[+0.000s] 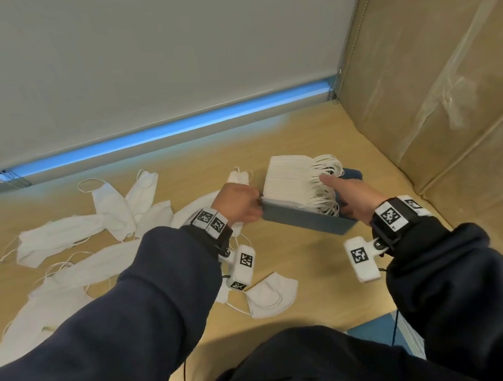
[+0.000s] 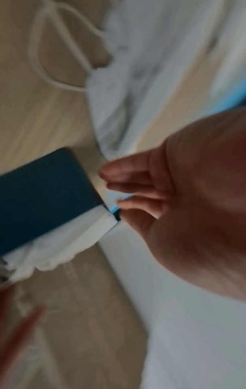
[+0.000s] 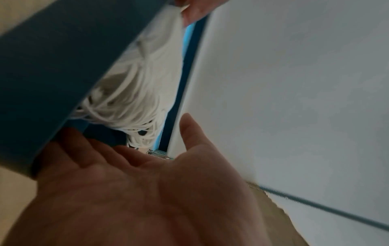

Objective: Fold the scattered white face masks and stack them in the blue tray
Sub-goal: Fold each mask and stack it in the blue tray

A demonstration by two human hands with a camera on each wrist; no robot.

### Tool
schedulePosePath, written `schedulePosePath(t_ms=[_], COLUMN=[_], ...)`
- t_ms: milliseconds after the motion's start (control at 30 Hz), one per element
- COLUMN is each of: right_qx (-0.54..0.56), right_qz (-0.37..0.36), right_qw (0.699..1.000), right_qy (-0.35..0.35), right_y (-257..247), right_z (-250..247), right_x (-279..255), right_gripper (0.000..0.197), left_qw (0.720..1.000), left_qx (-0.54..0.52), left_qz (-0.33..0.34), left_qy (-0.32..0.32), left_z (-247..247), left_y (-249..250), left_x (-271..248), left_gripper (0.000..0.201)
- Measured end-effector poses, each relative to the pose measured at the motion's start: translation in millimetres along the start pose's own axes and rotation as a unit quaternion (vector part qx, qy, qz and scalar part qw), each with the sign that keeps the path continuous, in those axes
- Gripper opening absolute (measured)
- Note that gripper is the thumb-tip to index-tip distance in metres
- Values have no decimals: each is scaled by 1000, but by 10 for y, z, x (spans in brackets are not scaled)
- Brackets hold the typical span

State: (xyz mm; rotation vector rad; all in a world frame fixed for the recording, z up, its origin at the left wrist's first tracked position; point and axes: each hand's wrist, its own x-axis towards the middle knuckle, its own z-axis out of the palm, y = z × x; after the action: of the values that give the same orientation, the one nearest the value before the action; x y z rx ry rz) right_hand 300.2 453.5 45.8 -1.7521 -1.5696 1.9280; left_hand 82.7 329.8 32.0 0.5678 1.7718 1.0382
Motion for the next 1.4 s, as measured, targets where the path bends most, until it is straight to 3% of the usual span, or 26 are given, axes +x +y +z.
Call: schedulePosePath(t_ms=[67, 100, 267, 333, 667, 833, 900, 1000, 1100, 1167, 1267, 1333, 1400], right_qx=[-1, 15, 83, 103, 143, 187, 195, 175, 118, 66, -16, -37, -126], right_qz=[15, 21, 50, 52, 82, 74, 69, 15, -85, -181, -289, -290, -266], right_qw=[1000, 1000, 994, 991, 983, 976, 977, 983, 977, 965, 952, 956, 946], right_qy=[-6, -16, -57, -71, -75, -82, -50, 53, 154, 181, 104, -13, -136], right_y=[13, -1, -80, -52, -62, -48, -25, 10, 27, 6, -98, -137, -139], right_z=[31, 52, 109, 59, 58, 50, 26, 23, 204, 432, 919, 1288, 1687], right_x=[173, 204, 67, 80, 82, 74, 93, 108, -67, -294, -557, -637, -656], right_gripper=[84, 83, 42, 34, 54, 45, 45, 54, 64, 66, 31, 15, 13], left_qw=[998, 998, 999, 998, 1000, 1000, 999, 999, 999, 997, 989, 974, 948], left_qx=[-40, -43, -49, -52, -20, -20, -25, -38, -16, 12, 80, 169, 285], left_qz=[-35, -37, -24, -25, -2, -2, -15, -6, 22, 34, 32, 28, 11], left_qy=[-20, -21, -1, 5, -8, -22, -30, -5, 37, 67, 123, 150, 143], left_z=[47, 75, 117, 126, 114, 104, 15, -274, -776, -1198, -1893, -2327, -2680], left_y=[37, 38, -166, -219, -226, -227, -212, -244, -380, -515, -808, -1027, -1240], left_x=[-102, -143, -133, -132, -181, -214, -269, -426, -709, -933, -1257, -1449, -1627], left_gripper=[6, 5, 29, 34, 31, 40, 44, 39, 25, 19, 13, 13, 14])
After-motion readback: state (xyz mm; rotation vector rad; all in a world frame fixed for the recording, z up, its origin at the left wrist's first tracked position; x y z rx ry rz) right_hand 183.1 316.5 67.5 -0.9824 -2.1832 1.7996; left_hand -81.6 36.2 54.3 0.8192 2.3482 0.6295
